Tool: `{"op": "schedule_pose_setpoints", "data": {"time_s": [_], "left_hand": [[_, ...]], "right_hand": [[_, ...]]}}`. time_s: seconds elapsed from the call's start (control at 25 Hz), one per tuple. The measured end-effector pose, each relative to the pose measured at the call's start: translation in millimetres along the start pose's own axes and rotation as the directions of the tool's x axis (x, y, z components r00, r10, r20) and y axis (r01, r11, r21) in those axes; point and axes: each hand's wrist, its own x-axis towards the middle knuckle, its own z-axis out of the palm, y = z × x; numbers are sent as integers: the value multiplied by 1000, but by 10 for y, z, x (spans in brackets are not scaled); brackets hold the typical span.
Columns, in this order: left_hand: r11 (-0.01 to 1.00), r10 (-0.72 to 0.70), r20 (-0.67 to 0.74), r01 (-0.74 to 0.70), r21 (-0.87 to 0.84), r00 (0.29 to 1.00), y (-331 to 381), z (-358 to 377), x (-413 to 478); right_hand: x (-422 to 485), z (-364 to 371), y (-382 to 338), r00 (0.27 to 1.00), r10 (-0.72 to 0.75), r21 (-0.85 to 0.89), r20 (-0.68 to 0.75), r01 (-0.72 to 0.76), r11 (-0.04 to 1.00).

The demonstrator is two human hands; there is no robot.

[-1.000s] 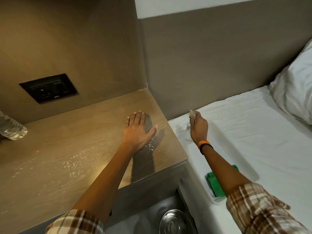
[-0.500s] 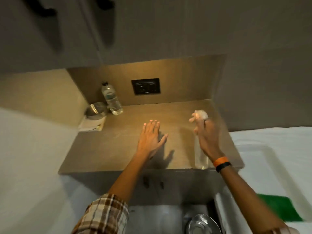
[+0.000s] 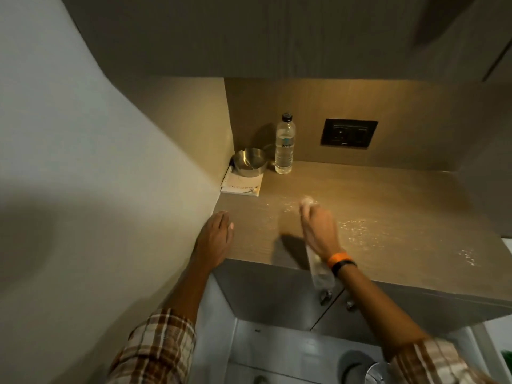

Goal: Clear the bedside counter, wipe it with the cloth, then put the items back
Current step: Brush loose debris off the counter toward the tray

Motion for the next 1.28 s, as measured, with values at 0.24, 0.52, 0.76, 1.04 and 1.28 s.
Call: {"op": "schedule_pose_setpoints", "data": {"time_s": [0.24, 0.52, 0.76, 1.04, 1.28], "left_hand": [[968, 238, 20, -236, -83, 971, 380, 208, 344], [928, 365, 106, -352, -121, 925, 1280, 533, 861], [892, 449, 146, -434, -122, 881, 1961, 716, 1153], [847, 529, 130, -512, -140, 839, 2947, 817, 1199], [827, 557, 117, -537, -164, 822, 3938, 1052, 1060]], "right_hand": [[498, -399, 315, 950, 228, 84, -213, -214, 973], [-361, -377, 972, 954, 285, 18, -93, -284, 959], [-317, -895, 1538, 838, 442, 12, -319, -462, 887], [193, -1544, 2160, 774, 483, 123, -410, -478, 870], [-603, -1798, 2886, 828, 450, 0, -334, -478, 878]]}}
